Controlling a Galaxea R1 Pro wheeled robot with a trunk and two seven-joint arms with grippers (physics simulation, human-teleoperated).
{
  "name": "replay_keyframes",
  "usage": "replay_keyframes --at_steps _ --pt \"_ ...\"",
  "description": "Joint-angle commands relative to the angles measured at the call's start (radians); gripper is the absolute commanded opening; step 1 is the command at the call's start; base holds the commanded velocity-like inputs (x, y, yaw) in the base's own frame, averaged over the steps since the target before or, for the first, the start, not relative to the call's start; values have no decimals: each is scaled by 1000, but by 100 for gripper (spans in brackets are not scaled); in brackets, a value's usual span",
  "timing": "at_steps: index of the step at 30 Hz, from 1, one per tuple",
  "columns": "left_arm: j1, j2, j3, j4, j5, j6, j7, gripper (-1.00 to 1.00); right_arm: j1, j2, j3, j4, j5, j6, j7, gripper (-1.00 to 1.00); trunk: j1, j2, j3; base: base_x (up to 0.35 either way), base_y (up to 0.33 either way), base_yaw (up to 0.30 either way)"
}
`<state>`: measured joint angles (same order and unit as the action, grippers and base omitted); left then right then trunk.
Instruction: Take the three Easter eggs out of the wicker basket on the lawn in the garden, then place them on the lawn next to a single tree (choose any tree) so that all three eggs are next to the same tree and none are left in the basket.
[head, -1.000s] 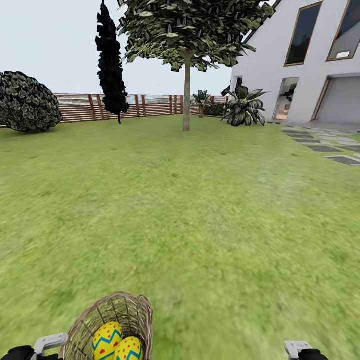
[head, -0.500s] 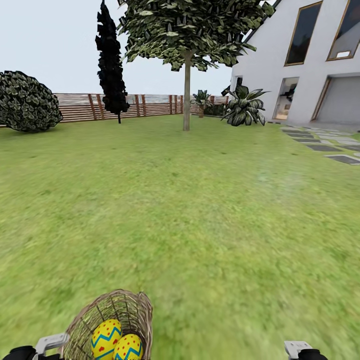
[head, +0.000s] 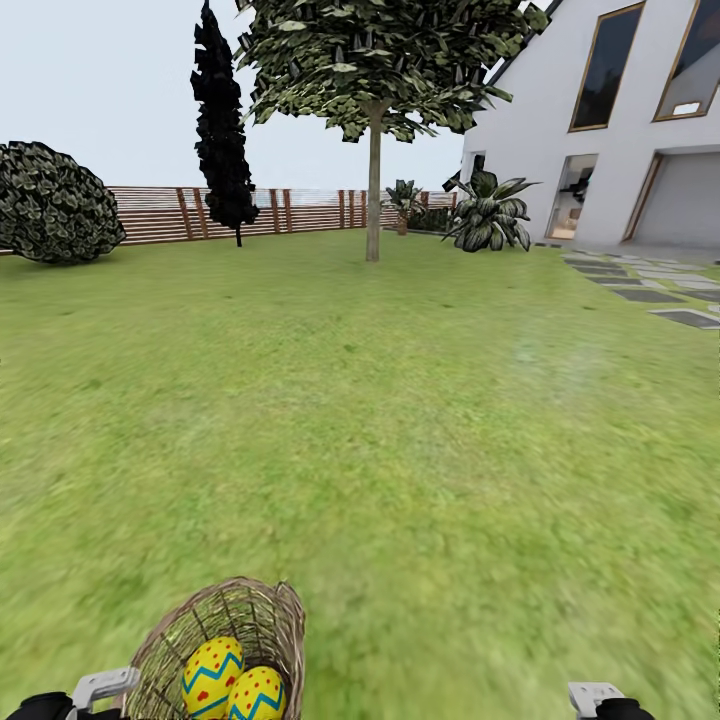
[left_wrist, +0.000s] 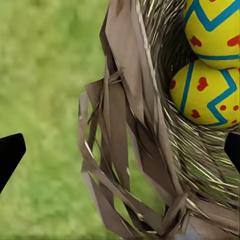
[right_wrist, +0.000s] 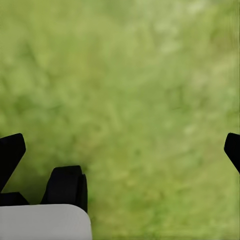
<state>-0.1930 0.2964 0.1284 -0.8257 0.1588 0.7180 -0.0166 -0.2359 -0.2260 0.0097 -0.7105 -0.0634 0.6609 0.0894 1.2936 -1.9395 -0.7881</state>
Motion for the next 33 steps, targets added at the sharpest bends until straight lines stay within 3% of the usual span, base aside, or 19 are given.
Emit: replay_keyframes --at_steps 1,7,21,33 --pt "0 0 2 -1 4 5 -2 100 0 -1 1 -1 -6 5 0 100 0 0 -1 -103 -40 0" --pt "0 0 2 -2 4 6 -2 100 -1 0 1 -1 -7 5 0 100 0 0 -1 -233 -29 0" --pt "0 0 2 -4 5 5 -2 100 0 1 1 -1 -6 3 0 100 0 0 -1 -14 -1 0" --pt "0 -10 2 -9 21 5 -8 100 -1 1 1 -1 -6 3 0 100 46 -84 -39 0 0 0"
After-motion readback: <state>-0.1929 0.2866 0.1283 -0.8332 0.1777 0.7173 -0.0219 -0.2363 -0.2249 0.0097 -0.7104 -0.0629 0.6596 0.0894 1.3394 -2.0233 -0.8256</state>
